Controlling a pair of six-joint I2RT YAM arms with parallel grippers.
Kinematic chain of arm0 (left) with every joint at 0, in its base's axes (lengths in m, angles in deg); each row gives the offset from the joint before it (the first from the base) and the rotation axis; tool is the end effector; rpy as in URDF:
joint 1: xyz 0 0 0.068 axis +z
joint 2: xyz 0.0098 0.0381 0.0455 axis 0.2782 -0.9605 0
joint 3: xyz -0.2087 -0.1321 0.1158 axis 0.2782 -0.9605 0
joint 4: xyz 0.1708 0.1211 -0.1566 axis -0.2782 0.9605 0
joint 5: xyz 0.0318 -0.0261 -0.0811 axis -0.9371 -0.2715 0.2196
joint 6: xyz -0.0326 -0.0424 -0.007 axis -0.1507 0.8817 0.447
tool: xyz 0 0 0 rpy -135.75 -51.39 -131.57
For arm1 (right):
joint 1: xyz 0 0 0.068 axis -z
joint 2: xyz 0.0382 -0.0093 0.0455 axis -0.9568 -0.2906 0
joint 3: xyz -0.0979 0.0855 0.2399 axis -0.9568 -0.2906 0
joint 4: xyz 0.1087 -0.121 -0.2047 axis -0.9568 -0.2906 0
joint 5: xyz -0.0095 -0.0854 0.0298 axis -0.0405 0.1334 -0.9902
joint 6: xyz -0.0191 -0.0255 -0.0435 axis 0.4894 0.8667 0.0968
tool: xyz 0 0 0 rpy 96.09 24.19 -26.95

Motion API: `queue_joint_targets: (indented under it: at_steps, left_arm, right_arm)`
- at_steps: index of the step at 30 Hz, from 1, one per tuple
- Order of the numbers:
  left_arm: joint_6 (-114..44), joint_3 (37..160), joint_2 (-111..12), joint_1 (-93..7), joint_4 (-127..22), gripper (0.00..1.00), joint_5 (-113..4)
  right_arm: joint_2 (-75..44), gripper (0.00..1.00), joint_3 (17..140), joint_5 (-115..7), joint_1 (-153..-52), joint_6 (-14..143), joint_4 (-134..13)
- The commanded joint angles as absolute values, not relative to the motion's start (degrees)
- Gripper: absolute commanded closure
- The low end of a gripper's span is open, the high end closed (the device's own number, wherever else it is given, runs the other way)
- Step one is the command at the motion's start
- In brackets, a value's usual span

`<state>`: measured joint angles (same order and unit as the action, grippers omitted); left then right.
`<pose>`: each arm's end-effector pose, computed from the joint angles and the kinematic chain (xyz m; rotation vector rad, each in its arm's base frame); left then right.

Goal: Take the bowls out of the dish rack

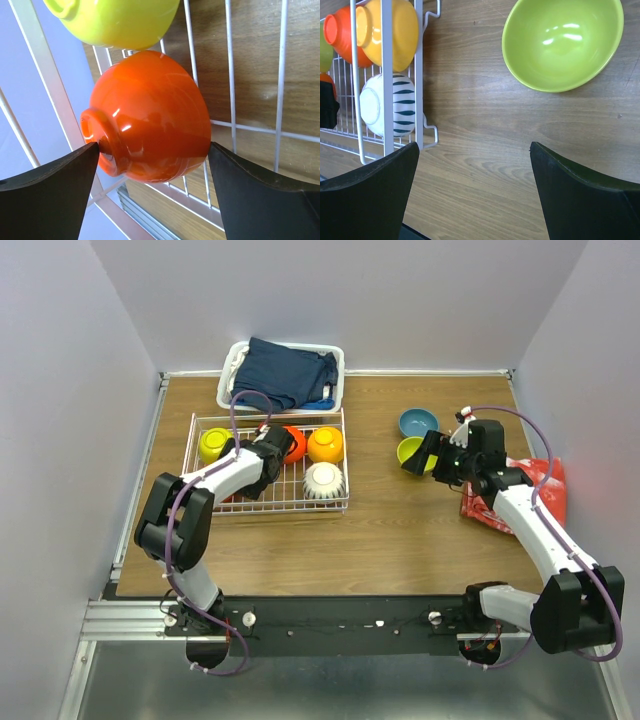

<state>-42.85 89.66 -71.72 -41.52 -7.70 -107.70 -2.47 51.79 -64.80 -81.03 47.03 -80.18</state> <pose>0.2946 -0.1119 0.1903 0.3620 2.5484 0.9564 0.2514 0.0465 0.2687 0.1500 2.2881 0.6669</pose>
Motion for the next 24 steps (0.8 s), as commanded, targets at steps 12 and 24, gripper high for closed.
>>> queue_joint_targets:
  at_steps: [12,24]
  left_arm:
    - [-34.27,90.91,-70.85,-42.0,-12.39,0.26,-105.53]
    - [-34.45,93.11,-65.04,-42.0,-10.54,0.54,-104.74]
  right_arm:
    - [-1.48,0.0,50.68,-63.9,-81.46,47.75,-78.98]
    - [-1.48,0.0,50.86,-63.99,-81.46,47.84,-79.15]
